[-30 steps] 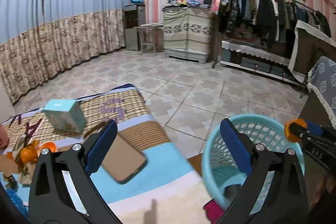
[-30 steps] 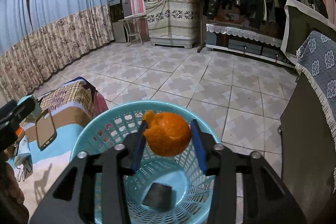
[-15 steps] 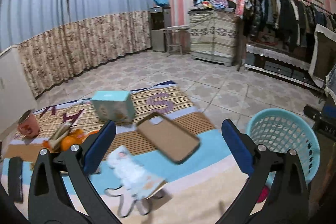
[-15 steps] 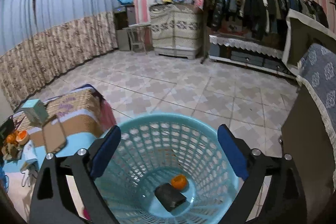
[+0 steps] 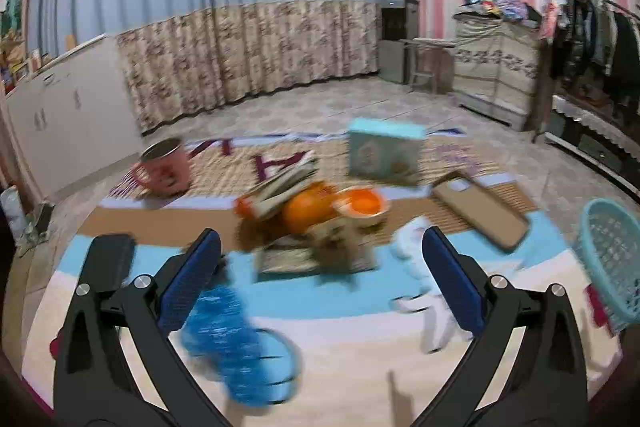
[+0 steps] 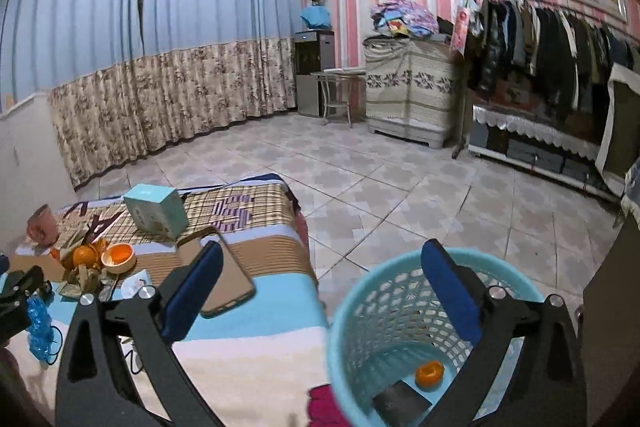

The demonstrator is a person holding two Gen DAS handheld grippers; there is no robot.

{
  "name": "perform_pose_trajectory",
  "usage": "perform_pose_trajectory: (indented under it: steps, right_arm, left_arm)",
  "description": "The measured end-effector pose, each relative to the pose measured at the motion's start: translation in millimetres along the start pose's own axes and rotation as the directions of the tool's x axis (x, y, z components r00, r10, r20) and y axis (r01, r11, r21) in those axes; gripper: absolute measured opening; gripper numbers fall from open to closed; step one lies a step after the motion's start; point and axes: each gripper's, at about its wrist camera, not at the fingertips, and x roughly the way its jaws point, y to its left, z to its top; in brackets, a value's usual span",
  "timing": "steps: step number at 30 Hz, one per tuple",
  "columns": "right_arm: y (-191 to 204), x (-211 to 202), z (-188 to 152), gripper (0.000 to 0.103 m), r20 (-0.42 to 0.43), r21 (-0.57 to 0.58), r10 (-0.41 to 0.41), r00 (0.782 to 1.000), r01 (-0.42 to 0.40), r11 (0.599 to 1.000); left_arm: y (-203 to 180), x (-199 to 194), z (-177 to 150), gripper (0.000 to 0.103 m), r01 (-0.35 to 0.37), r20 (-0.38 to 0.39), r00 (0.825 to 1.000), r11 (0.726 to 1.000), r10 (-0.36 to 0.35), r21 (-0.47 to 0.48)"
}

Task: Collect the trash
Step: 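Grasp the blue plastic bag with the left tool, then grasp the white card with the right tool while the left tool holds the bag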

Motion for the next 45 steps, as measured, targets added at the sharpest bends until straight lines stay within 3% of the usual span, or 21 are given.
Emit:
perform_pose_trajectory:
  steps: [10,14,19,22,34,43,45]
  right_arm:
    - [43.2,16.2,-21.0,0.097,-0.086,-0.093,0.017,0.996,-0.025,0.995]
    - [53.5,21.3,-26.6,0.097,-0.117,-0.107,0.035,0.992,-0.048,0.993]
    - [66.5,25.4,-33.1,0.097,-0.147,-0.113,0.071,0.987,-0.088,0.990]
    - [78.8,26.7,-37.2,0.097,-0.159,-0.137,0.090,0.983,-0.112,0.984]
    - [115.6,42.3,-59.4,0.097,-0.255,-0.178,0.137,0.957,-0.186,0.966]
    - [112.7,65.2,-74.6,0.096,-0.371,-0.094,0.179,0.911,-0.229,0.969]
    - [111.8,67.9,-75.9,0.087,-0.390,-0.062,0.210,0.897,-0.253,0.965]
  left_arm:
    - [57.3,45.1,-35.9,0.096,-0.025,-0.173,0.985,0.998,0.014,-0.062]
    - [67.0,59.3,-45.0,0.071,0.003,-0.240,0.970,0.995,-0.028,-0.103]
    - [62.4,64.6,-50.1,0.042,-0.011,-0.276,0.961,0.998,-0.009,-0.069]
    - [58.7,61.9,-48.3,0.036,0.004,-0.276,0.961,0.998,-0.021,-0.061]
    - [47.4,39.3,-26.5,0.034,0.034,-0.177,0.983,0.997,-0.045,-0.064]
    - [52.1,35.6,-23.1,0.034,0.035,-0.169,0.985,0.997,-0.047,-0.075]
    - [52.3,34.5,-22.6,0.034,0.034,-0.166,0.985,0.997,-0.046,-0.075]
